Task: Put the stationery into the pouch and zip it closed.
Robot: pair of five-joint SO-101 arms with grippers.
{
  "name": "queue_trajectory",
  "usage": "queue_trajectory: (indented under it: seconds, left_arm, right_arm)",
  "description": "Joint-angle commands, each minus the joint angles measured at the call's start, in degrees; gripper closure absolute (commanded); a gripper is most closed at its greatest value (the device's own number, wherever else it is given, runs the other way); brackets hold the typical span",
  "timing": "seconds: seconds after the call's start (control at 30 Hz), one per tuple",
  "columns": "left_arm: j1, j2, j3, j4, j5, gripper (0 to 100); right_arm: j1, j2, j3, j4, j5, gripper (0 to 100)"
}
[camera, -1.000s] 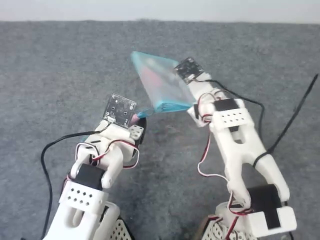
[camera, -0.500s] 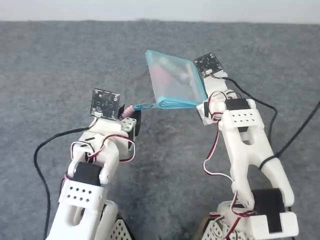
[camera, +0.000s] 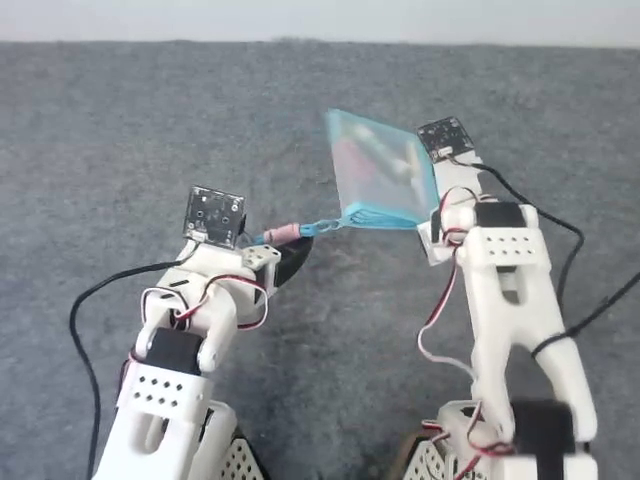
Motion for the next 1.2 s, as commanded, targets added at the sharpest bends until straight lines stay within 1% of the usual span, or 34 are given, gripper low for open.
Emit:
queue_trajectory:
  seconds: [0.0, 0.07, 0.1, 0.17, 0.27, 0.47, 0.53, 0.6, 0.67, 0.73, 0.83, 0.97, 1.03, 1.17]
  left_arm:
    - [2.3, -1.4, 0.3, -2.1, -0.9, 67]
    - [3.3, -1.4, 0.7, -1.9, -1.1, 67]
    - [3.5, -1.4, 0.7, -1.8, -1.7, 67]
    - [3.3, -1.3, 0.3, -0.8, -2.3, 67]
    - [3.3, -1.4, 0.2, 0.1, -4.2, 67]
    - [3.3, -1.5, 0.2, -0.1, -4.2, 67]
    - [3.2, -1.5, 0.2, -0.1, -4.4, 67]
    - [3.2, -1.5, 0.2, -0.1, -4.5, 67]
    - [3.2, -1.5, 0.2, -0.1, -4.5, 67]
    - [3.2, -1.5, 0.2, -0.1, -4.5, 67]
    - [3.2, -1.5, 0.1, -0.1, -4.5, 67]
    - [3.1, -1.5, 0.1, -0.1, -4.5, 67]
    - [2.6, -1.6, 0.0, 0.1, -4.6, 67]
    - [-2.5, -1.6, -2.1, 0.3, -4.4, 72]
  right_arm:
    - [-4.5, -4.3, -0.7, 4.6, -1.5, 70.6]
    - [-8.3, -5.2, -0.7, 6.0, -1.5, 65.8]
    - [-9.9, -5.4, -0.7, 6.5, -1.5, 65.1]
    - [-11.4, -5.3, -0.7, 6.4, -1.2, 65.7]
    - [-11.3, -5.3, -0.7, 5.9, -1.1, 65.9]
    - [-11.9, -5.8, -0.6, 6.3, -1.1, 65.9]
    - [-13.4, -6.1, -0.6, 7.2, -1.0, 65.7]
    - [-16.2, -7.2, -0.6, 9.5, 0.7, 65.6]
    - [-19.2, -9.5, -0.6, 12.4, 2.2, 65.8]
    - [-20.7, -12.9, -0.6, 13.5, 2.7, 65.8]
    - [-19.6, -17.6, -0.6, 13.0, 2.3, 65.6]
    - [-15.4, -22.1, -0.4, 11.5, 0.4, 66.0]
    - [-14.4, -24.6, 1.1, 11.2, 0.3, 68.6]
    - [-13.8, -30.1, 7.8, 8.0, 0.2, 84.2]
